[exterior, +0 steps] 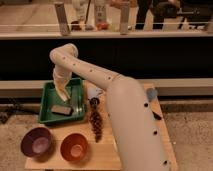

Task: Place banana in metal cup

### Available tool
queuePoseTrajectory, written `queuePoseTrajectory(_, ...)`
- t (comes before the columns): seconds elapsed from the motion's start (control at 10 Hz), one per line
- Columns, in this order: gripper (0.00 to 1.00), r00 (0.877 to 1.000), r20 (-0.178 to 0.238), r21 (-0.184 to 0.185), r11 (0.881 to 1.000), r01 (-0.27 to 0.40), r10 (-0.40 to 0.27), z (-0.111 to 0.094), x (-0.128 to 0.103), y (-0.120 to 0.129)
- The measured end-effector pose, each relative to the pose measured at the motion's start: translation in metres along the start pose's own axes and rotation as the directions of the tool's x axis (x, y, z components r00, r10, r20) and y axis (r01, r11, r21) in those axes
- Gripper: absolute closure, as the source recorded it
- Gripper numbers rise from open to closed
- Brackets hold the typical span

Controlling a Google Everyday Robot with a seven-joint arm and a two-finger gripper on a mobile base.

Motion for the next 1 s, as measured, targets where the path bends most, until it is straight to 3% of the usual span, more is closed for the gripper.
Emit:
queuePoseTrajectory(0.5,1.0,1.0,0.01,0.002,1.0,-0.022,0.022,-0.004,-0.022,0.011)
queuePoseTrajectory(1.0,1.0,0.998,0.002,-0.019,0.998,-0.066,0.066,-0.019,-0.045,0.031)
